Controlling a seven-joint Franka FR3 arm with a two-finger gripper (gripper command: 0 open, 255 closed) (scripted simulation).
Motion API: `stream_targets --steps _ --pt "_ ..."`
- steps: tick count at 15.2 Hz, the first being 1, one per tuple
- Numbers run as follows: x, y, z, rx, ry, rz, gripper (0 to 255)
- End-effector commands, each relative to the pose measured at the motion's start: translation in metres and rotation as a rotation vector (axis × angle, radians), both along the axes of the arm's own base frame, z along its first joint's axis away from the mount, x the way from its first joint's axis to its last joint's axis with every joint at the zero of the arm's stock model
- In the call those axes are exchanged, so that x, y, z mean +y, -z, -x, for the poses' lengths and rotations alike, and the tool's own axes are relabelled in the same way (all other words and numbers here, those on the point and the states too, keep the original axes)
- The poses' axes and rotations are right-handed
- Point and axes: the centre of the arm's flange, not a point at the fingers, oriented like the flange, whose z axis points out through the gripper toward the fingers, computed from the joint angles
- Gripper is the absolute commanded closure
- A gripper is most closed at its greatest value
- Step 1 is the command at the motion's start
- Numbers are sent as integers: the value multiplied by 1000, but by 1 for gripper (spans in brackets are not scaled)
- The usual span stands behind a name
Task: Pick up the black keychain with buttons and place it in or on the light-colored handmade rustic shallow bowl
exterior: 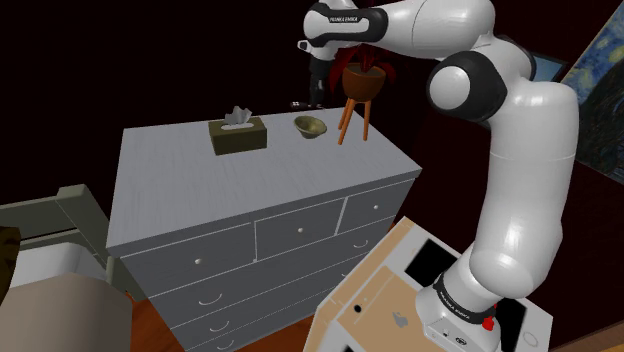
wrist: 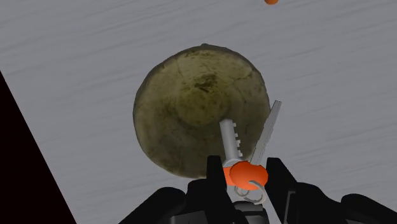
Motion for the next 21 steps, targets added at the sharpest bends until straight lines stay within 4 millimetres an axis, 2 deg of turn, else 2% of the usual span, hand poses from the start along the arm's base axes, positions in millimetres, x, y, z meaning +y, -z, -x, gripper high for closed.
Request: stream_targets --steps 1,6,14,15,20,21 --pt "-1 12 1 0 0 0 255" --pt "-1 38 1 0 0 0 255" --pt "-1 39 1 0 0 0 255" --pt "-1 39 1 0 0 0 0" --pt "-1 39 1 0 0 0 0" --pt "-1 26 1 0 0 0 0"
